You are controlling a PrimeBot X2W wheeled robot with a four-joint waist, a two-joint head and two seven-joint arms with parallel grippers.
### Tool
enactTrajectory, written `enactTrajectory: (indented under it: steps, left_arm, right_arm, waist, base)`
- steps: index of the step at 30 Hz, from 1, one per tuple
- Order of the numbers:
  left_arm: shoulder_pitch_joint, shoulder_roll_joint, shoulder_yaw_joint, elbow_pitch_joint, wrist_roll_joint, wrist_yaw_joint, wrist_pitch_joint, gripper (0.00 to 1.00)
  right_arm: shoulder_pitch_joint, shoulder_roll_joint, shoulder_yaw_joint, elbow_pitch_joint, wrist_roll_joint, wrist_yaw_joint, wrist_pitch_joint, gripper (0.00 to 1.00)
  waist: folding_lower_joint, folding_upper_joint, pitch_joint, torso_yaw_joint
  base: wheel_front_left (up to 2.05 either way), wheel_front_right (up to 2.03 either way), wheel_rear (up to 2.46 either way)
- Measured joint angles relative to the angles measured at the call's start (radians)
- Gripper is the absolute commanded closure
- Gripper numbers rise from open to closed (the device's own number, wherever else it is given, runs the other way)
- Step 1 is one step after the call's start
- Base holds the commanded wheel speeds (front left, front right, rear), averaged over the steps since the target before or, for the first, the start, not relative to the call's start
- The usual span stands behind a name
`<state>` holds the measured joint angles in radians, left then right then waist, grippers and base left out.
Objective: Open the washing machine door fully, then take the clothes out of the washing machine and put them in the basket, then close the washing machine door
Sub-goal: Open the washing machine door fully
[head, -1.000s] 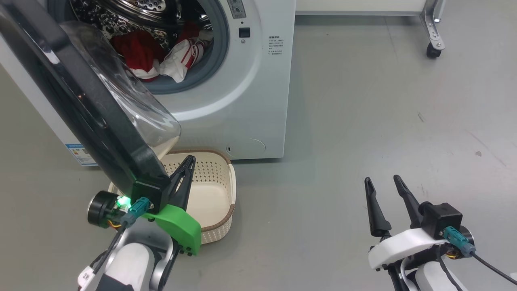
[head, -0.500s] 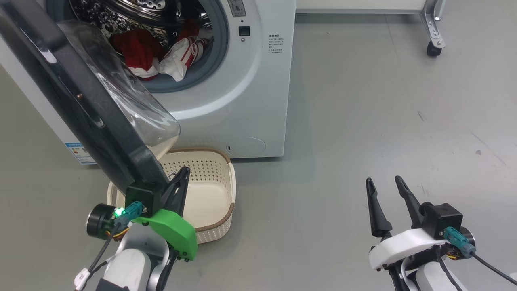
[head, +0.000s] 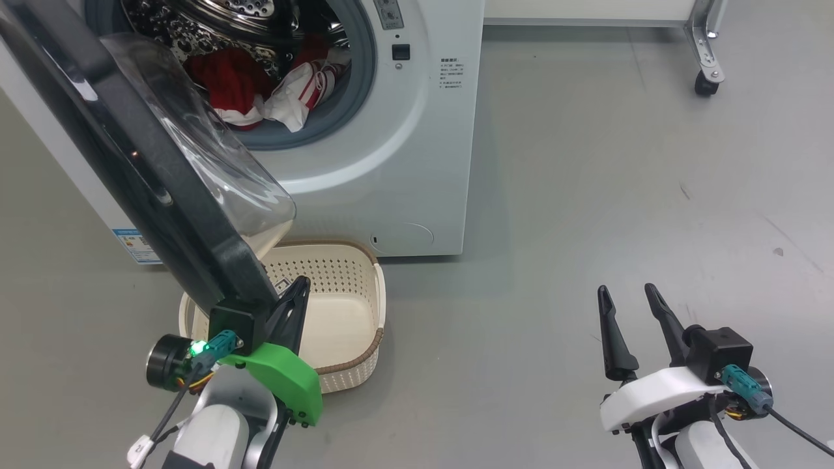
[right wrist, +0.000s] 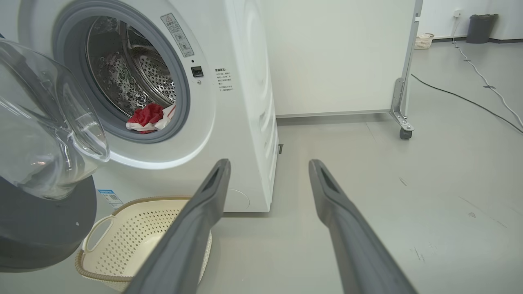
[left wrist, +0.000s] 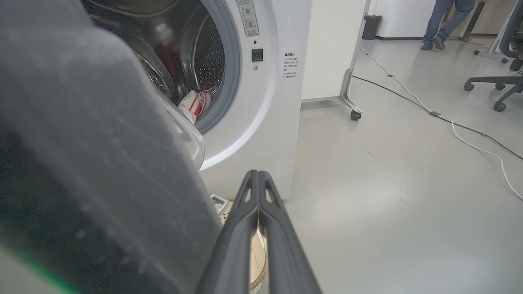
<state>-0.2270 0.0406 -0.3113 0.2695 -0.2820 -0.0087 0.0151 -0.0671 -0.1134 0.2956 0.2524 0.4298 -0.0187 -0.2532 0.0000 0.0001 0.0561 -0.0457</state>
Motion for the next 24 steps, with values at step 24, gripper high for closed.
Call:
enactTrajectory:
  steps: [24]
  left_arm:
    - [0.0,-0.01,-0.038,0.074,-0.02,0.0,-0.036,1.0]
  right_arm:
    - [0.017,-0.001,-0.009,0.021,-0.011,0.021,0.0,0.0]
  waist:
    - [0.0,0.0,-0.03,0.15]
  base:
    - [0.0,0.0,0.0]
